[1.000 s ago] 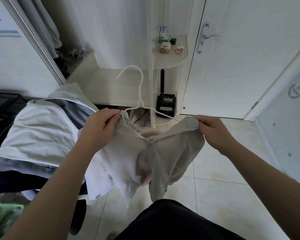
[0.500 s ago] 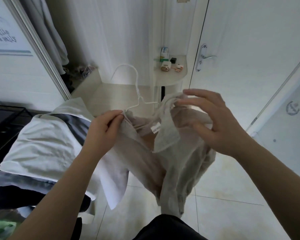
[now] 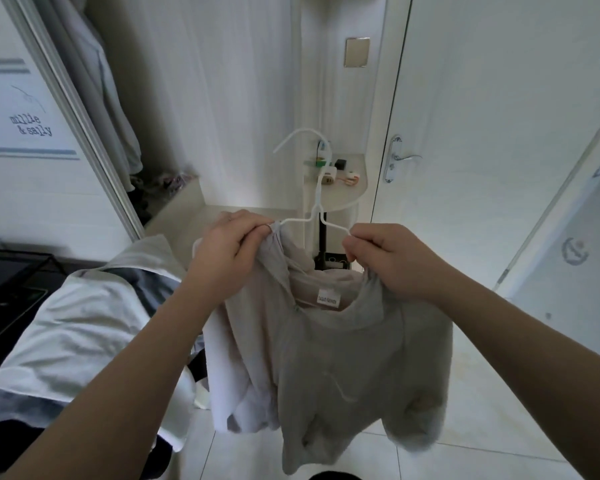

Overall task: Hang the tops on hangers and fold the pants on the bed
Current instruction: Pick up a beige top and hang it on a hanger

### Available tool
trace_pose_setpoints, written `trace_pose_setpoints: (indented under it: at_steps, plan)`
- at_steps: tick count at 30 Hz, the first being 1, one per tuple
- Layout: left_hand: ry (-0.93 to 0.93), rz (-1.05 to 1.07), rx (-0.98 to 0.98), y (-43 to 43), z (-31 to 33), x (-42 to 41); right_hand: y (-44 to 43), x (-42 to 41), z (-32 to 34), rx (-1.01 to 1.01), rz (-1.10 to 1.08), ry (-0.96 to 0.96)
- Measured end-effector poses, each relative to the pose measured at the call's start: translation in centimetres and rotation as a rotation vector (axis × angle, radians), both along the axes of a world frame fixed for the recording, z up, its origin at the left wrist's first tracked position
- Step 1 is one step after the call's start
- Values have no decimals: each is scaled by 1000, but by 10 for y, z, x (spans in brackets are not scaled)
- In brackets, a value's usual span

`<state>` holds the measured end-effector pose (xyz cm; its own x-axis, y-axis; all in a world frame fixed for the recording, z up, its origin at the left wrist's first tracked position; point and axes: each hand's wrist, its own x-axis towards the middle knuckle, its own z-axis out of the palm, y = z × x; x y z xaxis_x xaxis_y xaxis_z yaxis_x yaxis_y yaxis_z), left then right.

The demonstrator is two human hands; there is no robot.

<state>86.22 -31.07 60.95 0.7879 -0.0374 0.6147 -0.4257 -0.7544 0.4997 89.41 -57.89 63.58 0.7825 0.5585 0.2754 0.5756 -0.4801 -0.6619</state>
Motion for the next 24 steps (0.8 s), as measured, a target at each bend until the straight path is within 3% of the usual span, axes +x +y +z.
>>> trace_pose_setpoints:
  at_steps: [6, 11, 16, 19, 24]
  plan:
    - [-46, 105, -60, 4, -6, 9, 7, 4, 5, 43, -6, 42]
    - [-136, 346, -222, 25, 6, 15, 5, 11, 18, 49, 38, 77]
    - [80, -3, -31, 28, 12, 22, 17, 21, 25, 134, 50, 84]
    - [2, 18, 71, 24, 6, 34, 33, 31, 25, 81, 81, 87]
    - [-89, 155, 54, 37, 18, 57, 38, 54, 33, 112, 72, 114]
